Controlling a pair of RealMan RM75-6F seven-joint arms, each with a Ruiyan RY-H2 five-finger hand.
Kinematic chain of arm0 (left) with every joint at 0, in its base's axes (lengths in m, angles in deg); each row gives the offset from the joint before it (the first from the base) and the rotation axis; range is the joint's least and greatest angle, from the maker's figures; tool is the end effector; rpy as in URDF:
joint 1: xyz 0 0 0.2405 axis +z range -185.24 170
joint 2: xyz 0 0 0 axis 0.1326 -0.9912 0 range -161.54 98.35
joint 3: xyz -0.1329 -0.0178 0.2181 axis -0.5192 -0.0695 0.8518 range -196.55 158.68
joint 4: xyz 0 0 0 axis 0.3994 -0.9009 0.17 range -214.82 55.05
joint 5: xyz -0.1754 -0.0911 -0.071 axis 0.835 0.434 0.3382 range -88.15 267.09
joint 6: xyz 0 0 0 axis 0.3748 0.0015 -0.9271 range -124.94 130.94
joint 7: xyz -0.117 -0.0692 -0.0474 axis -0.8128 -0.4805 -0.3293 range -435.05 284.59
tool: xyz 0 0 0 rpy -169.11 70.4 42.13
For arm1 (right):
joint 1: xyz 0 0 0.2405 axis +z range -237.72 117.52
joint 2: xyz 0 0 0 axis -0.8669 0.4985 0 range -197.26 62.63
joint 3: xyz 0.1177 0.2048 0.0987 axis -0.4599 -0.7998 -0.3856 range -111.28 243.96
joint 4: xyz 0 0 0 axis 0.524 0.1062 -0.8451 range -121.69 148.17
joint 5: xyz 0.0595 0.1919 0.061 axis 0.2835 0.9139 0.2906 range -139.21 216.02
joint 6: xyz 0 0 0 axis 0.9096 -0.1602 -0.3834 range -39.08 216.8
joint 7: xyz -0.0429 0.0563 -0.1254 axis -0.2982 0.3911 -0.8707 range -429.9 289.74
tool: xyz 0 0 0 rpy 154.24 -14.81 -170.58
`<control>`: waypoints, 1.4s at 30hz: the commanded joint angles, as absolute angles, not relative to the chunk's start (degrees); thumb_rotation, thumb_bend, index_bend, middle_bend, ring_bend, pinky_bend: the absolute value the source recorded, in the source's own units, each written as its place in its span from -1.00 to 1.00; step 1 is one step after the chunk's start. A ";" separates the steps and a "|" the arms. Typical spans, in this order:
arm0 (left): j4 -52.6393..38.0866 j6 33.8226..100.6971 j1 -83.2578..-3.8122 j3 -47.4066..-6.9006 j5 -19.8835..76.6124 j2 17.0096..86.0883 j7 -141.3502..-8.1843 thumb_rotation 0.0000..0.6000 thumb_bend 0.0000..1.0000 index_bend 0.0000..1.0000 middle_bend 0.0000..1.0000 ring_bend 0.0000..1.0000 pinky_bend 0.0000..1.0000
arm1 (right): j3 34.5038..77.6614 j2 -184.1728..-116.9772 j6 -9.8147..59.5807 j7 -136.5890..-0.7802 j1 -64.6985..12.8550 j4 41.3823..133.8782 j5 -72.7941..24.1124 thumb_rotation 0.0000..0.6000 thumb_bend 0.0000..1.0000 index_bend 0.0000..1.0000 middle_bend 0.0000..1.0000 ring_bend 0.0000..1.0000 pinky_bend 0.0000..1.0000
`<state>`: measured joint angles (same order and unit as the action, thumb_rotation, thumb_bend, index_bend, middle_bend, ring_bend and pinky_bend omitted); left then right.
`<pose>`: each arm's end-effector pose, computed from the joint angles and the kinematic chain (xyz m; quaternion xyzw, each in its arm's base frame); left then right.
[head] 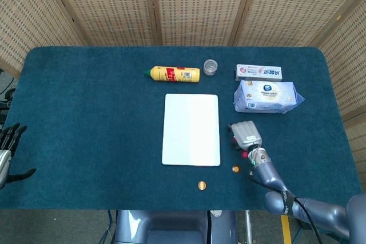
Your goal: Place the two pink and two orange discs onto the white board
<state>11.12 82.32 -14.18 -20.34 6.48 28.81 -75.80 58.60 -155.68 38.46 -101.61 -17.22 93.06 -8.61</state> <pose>-0.3304 0.1852 0.1705 -0.6167 -0.4023 -0.3296 0.5910 -0.2061 -0.3532 -0.0185 0.7427 -0.4075 0.2337 0.4771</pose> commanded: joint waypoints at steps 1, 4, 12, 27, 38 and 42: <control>11.15 82.35 -14.18 -20.35 6.49 28.82 -75.75 1.00 -1.00 -1.00 -1.00 -1.00 -1.00 | 58.95 -155.60 38.64 -101.17 -17.44 92.22 -8.62 1.00 -0.29 -0.24 0.80 0.83 1.00; 11.18 82.35 -14.14 -20.30 6.52 28.85 -75.66 1.00 -1.00 -1.00 -1.00 -1.00 -1.00 | 59.14 -155.58 38.97 -100.54 -17.62 91.25 -8.55 1.00 -0.29 -0.24 0.80 0.83 1.00; 11.23 82.14 -14.27 -20.28 6.59 29.00 -75.27 1.00 -1.00 -1.00 -1.00 -1.00 -1.00 | 59.73 -156.14 39.02 -99.01 -18.00 89.32 -10.20 1.00 -0.29 -0.24 0.80 0.83 1.00; 11.22 82.39 -14.23 -20.37 6.84 29.45 -74.43 1.00 -1.00 -1.00 -1.00 -1.00 -1.00 | 60.88 -156.89 38.63 -96.51 -19.06 87.40 -14.25 1.00 -0.28 -0.22 0.81 0.83 1.00; 11.27 82.43 -14.20 -20.37 6.88 29.43 -74.46 1.00 -1.00 -1.00 -1.00 -1.00 -1.00 | 61.01 -157.90 38.90 -94.69 -19.61 85.37 -16.28 1.00 -0.27 -0.03 0.82 0.83 1.00; 11.29 82.38 -14.22 -20.36 6.90 29.38 -74.45 1.00 -1.00 -1.00 -1.00 -1.00 -1.00 | 60.95 -158.22 39.17 -94.27 -19.73 84.76 -16.50 1.00 -0.26 0.05 0.83 0.84 1.00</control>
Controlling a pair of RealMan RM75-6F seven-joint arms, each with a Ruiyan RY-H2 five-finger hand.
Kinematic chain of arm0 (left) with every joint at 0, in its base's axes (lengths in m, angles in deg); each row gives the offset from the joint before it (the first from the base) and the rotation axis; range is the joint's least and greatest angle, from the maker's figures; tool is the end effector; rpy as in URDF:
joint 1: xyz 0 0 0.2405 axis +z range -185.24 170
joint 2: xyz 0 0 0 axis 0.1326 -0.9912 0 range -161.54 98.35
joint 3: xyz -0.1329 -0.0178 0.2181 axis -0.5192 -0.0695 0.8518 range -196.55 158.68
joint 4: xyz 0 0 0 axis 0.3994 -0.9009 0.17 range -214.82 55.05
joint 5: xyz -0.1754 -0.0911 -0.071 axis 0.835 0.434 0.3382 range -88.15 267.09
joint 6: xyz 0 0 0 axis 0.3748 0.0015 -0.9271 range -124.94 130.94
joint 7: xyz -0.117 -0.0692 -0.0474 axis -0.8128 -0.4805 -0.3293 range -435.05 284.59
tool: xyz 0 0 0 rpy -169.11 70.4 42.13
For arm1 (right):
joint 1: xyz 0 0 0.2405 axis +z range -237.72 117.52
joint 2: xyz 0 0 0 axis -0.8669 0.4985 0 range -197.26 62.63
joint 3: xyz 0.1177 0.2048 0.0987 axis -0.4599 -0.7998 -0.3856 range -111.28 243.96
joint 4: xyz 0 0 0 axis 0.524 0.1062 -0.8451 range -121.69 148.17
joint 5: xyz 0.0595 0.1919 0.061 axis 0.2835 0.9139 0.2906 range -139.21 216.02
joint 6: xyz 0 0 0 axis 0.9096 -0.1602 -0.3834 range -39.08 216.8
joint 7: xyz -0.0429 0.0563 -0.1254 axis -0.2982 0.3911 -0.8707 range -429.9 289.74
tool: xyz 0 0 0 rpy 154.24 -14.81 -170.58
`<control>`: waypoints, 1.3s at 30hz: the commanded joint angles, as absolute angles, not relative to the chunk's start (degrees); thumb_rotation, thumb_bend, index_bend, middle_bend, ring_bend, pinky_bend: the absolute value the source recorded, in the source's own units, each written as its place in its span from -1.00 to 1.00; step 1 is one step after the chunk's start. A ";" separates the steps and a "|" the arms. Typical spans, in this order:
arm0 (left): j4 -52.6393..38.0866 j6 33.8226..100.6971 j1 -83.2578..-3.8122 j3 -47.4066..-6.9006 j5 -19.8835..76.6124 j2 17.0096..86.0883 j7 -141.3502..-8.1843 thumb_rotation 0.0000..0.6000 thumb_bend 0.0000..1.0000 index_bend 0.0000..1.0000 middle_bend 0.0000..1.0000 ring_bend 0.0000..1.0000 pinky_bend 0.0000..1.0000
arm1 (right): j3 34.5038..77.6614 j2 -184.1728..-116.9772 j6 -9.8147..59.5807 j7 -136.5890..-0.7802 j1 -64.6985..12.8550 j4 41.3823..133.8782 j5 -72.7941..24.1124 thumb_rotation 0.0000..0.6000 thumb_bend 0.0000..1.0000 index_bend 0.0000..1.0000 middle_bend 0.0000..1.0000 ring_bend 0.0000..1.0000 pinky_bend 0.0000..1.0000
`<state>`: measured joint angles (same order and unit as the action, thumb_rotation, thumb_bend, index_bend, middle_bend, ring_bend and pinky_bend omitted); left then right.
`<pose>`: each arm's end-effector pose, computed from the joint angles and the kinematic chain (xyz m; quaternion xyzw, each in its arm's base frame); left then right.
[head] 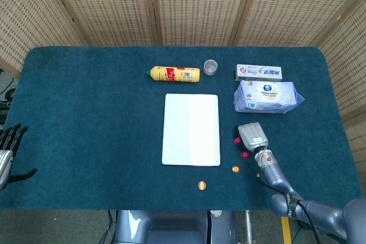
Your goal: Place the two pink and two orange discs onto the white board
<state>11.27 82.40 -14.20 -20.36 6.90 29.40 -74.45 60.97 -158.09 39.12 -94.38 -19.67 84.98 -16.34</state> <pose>-0.3298 0.1852 0.1673 -0.6171 -0.4001 -0.3259 0.5941 -0.2361 -0.3515 -0.0233 0.7452 -0.3955 0.2321 0.4841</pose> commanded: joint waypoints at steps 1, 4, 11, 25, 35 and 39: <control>11.29 82.37 -14.22 -20.37 6.92 29.37 -74.44 1.00 -1.00 -1.00 -1.00 -1.00 -1.00 | 60.93 -158.26 39.22 -94.14 -19.77 84.68 -16.55 1.00 -0.26 0.05 0.83 0.84 1.00; 11.30 82.27 -14.26 -20.37 6.96 29.35 -74.46 1.00 -1.00 -1.00 -1.00 -1.00 -1.00 | 60.73 -158.29 39.45 -93.66 -19.87 84.61 -16.66 1.00 -0.25 0.06 0.83 0.84 1.00; 11.35 82.25 -14.26 -20.33 6.88 29.22 -74.76 1.00 -1.00 -1.00 -1.00 -1.00 -1.00 | 58.12 -156.70 40.07 -92.55 -19.00 88.30 -15.47 1.00 -0.22 0.06 0.83 0.84 1.00; 11.09 81.83 -14.36 -20.57 7.18 28.25 -77.46 1.00 -1.00 -1.00 -1.00 -1.00 -1.00 | 49.76 -159.09 37.51 -108.45 -6.20 98.86 -2.40 1.00 -0.22 0.06 0.83 0.84 1.00; 9.94 79.28 -15.29 -20.51 7.87 27.80 -79.49 1.00 -1.00 -1.00 -1.00 -1.00 -1.00 | 48.12 -168.95 32.27 -117.62 1.93 90.98 7.78 1.00 -0.83 -0.97 0.82 0.84 1.00; 9.55 78.44 -15.60 -20.67 8.44 27.72 -80.14 1.00 -1.00 -1.00 -1.00 -1.00 -1.00 | 48.40 -168.49 30.70 -116.97 1.41 92.10 6.68 1.00 -0.77 -0.82 0.82 0.84 1.00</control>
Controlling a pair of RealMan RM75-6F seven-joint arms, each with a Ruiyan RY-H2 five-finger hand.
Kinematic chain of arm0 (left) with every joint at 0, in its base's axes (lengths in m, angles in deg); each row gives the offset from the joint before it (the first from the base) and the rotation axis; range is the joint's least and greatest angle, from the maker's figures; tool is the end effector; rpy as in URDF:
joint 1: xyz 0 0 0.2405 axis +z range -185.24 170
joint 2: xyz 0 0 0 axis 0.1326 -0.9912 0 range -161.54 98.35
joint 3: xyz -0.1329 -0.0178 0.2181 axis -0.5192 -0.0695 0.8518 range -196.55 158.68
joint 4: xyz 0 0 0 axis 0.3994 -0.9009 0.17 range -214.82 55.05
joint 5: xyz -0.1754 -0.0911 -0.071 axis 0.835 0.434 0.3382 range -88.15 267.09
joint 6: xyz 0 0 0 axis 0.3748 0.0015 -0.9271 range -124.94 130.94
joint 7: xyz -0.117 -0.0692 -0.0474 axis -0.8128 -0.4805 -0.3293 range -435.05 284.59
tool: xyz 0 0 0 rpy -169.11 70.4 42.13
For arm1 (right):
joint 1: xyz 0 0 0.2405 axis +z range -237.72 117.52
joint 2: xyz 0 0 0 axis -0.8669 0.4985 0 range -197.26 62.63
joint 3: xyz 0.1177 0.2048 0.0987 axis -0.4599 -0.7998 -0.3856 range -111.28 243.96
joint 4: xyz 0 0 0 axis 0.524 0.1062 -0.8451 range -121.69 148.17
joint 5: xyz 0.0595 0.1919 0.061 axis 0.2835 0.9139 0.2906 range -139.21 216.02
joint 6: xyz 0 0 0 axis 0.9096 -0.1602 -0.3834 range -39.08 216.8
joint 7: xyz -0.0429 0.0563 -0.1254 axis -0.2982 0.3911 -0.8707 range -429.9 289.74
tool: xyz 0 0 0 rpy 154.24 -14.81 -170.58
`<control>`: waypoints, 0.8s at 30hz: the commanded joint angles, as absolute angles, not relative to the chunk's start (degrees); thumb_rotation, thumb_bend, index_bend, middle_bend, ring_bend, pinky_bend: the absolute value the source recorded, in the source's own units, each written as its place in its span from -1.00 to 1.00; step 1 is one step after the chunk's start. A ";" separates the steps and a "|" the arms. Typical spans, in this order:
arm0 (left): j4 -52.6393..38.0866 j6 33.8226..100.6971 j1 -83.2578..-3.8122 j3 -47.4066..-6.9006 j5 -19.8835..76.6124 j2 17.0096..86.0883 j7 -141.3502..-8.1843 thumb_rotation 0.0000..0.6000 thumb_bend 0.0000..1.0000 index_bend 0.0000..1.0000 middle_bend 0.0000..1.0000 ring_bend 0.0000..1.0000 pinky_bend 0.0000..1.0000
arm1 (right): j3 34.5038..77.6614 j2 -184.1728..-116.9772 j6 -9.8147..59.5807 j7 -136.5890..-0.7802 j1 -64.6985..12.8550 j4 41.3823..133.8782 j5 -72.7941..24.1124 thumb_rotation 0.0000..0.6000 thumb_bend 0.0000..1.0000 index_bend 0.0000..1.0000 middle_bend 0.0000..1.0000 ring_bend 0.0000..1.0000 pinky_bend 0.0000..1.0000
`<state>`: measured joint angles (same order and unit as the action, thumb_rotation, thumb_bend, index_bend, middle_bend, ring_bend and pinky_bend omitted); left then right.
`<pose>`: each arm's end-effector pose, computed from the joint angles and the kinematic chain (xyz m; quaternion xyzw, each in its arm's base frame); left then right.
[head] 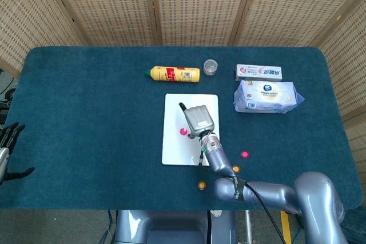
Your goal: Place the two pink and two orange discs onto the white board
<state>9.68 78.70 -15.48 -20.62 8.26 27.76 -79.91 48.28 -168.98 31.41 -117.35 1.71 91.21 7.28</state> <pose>-0.3400 0.1934 0.1753 -0.6098 -0.4283 -0.3230 0.5834 -0.0480 -0.3861 -0.0664 0.7464 -0.3666 0.3028 0.4657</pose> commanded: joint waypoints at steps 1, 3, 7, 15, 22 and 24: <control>9.51 78.36 -15.63 -20.68 8.50 27.70 -80.25 1.00 -1.00 -1.00 -1.00 -1.00 -1.00 | 48.50 -167.92 30.28 -116.57 0.99 92.91 6.25 1.00 -0.74 -0.75 0.82 0.84 1.00; 9.50 78.40 -15.62 -20.71 8.49 27.64 -80.52 1.00 -1.00 -1.00 -1.00 -1.00 -1.00 | 49.49 -165.57 29.19 -115.52 -0.67 96.07 4.67 1.00 -0.65 -0.58 0.82 0.84 1.00; 9.69 78.87 -15.44 -20.58 8.11 27.59 -80.57 1.00 -1.00 -1.00 -1.00 -1.00 -1.00 | 53.34 -160.11 27.36 -113.19 -4.89 102.16 -0.09 1.00 -0.52 -0.34 0.82 0.84 1.00; 10.02 80.08 -15.02 -20.06 6.84 27.88 -79.60 1.00 -1.00 -1.00 -1.00 -1.00 -1.00 | 61.78 -150.27 25.46 -102.61 -15.02 108.37 -10.69 1.00 -0.35 -0.21 0.83 0.86 1.00; 10.43 80.86 -14.76 -19.80 6.26 28.27 -78.14 1.00 -1.00 -1.00 -1.00 -1.00 -1.00 | 66.32 -147.01 25.34 -93.99 -20.81 106.71 -18.39 1.00 -0.33 -0.18 0.83 0.86 1.00; 10.51 80.89 -14.72 -19.72 6.25 28.42 -77.76 1.00 -1.00 -1.00 -1.00 -1.00 -1.00 | 67.27 -146.84 25.27 -92.28 -22.02 105.88 -20.19 1.00 -0.30 -0.18 0.83 0.86 1.00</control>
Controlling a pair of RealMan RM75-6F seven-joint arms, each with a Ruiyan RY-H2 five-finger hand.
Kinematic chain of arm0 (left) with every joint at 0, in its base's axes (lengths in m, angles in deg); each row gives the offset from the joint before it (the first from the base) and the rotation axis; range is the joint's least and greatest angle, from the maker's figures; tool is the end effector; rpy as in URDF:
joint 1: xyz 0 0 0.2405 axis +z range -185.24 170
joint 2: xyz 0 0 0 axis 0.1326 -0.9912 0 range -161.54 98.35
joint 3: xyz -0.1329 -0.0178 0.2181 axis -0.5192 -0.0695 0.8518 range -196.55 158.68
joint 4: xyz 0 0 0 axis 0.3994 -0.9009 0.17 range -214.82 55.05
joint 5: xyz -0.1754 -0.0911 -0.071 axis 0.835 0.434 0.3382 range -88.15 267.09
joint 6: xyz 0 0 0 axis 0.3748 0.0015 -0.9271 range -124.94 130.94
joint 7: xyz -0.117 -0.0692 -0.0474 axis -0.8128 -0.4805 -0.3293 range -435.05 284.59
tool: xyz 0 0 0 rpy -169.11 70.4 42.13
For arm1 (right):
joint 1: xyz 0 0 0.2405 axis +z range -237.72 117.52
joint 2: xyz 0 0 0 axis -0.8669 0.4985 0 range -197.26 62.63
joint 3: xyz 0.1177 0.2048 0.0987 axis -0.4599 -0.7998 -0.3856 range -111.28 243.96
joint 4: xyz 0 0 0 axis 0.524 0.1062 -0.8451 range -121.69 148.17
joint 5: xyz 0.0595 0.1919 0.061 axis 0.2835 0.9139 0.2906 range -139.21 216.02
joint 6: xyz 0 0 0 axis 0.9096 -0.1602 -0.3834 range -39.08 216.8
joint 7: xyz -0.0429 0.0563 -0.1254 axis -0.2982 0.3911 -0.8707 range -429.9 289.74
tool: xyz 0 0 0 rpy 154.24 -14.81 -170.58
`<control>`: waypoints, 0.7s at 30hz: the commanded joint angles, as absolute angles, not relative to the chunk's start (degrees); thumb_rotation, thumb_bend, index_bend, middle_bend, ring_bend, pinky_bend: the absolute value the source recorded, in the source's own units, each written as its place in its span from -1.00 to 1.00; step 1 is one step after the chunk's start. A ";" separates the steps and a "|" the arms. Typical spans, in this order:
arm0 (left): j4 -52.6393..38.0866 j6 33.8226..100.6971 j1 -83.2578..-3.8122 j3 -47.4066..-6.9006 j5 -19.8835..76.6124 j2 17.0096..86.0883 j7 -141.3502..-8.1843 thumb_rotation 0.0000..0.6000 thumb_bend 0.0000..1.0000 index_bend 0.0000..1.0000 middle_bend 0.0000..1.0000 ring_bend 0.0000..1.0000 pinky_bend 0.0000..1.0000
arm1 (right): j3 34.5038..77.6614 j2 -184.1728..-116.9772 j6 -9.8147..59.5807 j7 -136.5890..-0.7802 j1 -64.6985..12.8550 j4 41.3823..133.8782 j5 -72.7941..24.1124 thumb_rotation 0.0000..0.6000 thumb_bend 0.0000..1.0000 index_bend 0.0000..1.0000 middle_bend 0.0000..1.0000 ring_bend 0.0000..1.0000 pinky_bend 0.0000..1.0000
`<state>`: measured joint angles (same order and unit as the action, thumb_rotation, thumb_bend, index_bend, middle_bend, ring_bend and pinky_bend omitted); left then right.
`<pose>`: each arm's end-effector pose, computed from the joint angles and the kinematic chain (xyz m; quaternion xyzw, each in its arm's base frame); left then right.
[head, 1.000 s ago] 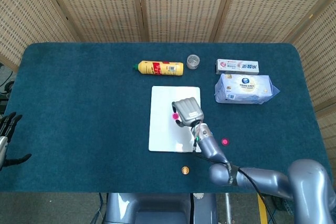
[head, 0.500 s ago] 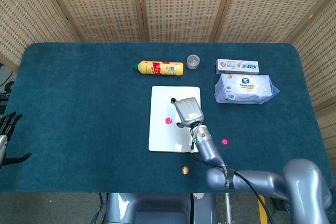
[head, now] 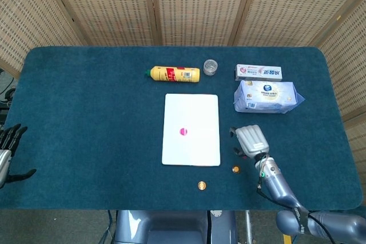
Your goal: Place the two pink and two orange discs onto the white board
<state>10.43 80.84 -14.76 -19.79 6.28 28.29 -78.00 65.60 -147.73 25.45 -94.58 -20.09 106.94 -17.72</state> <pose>-0.3338 0.1863 0.1706 -0.6203 -0.4140 -0.3267 0.5806 -0.1984 -0.3108 0.0190 0.7331 -0.3935 0.2974 0.4683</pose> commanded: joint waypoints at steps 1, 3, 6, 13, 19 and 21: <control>10.55 80.92 -14.72 -19.73 6.28 28.50 -77.56 1.00 -1.00 -1.00 -1.00 -1.00 -1.00 | 67.78 -146.93 25.20 -91.36 -22.70 105.19 -21.24 1.00 -0.29 -0.18 0.83 0.86 1.00; 10.57 80.94 -14.71 -19.76 6.38 28.60 -77.27 1.00 -1.00 -1.00 -1.00 -1.00 -1.00 | 68.65 -147.30 25.29 -90.01 -23.70 103.77 -22.89 1.00 -0.27 -0.18 0.83 0.86 1.00; 10.61 80.73 -14.79 -19.78 6.55 28.66 -77.04 1.00 -1.00 -1.00 -1.00 -1.00 -1.00 | 69.22 -148.06 25.66 -88.44 -24.70 101.82 -24.42 1.00 -0.27 -0.18 0.83 0.86 1.00; 10.60 80.50 -14.87 -20.00 7.10 28.60 -77.21 1.00 -1.00 -1.00 -1.00 -1.00 -1.00 | 69.25 -150.56 25.56 -86.40 -26.25 97.35 -28.03 1.00 -0.27 -0.18 0.84 0.86 1.00; 10.66 80.36 -14.92 -19.83 6.92 28.64 -77.00 1.00 -1.00 -1.00 -1.00 -1.00 -1.00 | 69.07 -152.20 26.77 -86.36 -27.35 93.93 -29.23 1.00 -0.27 -0.18 0.84 0.86 1.00; 10.68 80.38 -14.91 -19.87 7.00 28.58 -77.12 1.00 -1.00 -1.00 -1.00 -1.00 -1.00 | 68.87 -152.55 26.73 -86.27 -27.70 93.27 -29.71 1.00 -0.27 -0.18 0.84 0.86 1.00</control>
<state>10.68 80.37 -14.92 -19.86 6.98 28.60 -77.10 68.99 -152.29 26.67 -86.28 -27.45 93.58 -29.40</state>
